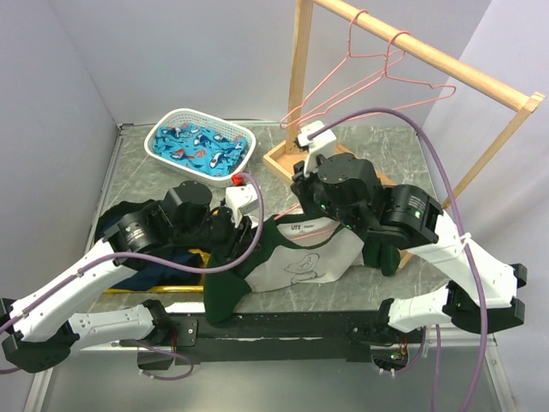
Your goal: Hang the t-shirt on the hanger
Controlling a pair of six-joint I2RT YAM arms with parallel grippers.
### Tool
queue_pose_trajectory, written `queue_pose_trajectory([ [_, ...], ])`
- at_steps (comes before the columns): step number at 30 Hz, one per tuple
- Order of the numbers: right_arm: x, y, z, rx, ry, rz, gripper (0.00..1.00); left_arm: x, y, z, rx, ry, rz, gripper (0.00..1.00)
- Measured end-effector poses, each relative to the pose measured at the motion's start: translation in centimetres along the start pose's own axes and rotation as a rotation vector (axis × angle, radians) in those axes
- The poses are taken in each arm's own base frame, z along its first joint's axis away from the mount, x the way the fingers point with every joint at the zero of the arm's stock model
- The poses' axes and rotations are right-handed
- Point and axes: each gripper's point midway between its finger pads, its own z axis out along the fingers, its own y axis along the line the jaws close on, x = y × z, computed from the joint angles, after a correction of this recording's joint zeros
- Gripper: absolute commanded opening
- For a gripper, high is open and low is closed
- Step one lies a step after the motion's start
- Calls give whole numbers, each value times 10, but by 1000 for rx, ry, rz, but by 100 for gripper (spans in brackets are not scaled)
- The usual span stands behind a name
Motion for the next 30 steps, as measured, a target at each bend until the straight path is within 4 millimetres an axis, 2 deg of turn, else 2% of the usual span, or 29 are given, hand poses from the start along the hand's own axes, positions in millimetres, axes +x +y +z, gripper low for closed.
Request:
queue_pose_trajectory([
  [3,2,-7,-7,5,-6,9,0,2,-1,2,5,-1,3,45],
  [8,-1,-16,-21,4,-31,25,0,-2,-3,-3,8,-30,13,42],
  [10,-3,-17,-25,2,-40,30,0,-5,-5,-5,13,-44,17,33],
  [11,-3,-18,-26,3,-43,32,0,-7,-5,-5,17,-51,20,22],
  [13,-4,-19,-26,4,-45,33,0,-8,-7,-4,25,-54,25,10],
  [14,-4,-19,-26,7,-45,32,0,-8,-8,-4,29,-54,22,1],
  [17,-4,-22,-25,23,-47,32,5,-8,-16,-2,66,-55,34,1],
  [20,-4,-25,-25,37,-50,35,15,-10,-17,1,70,-69,36,1],
  [23,-3,-28,-25,51,-53,48,33,-10,-17,6,70,-87,35,1],
  [27,2,-31,-28,59,-65,93,62,-7,-12,16,50,-101,22,1],
  [29,7,-35,-32,68,-72,119,73,-7,-9,20,37,-111,18,1],
  [30,11,-38,-35,74,-74,131,83,-7,-9,22,34,-115,19,1],
])
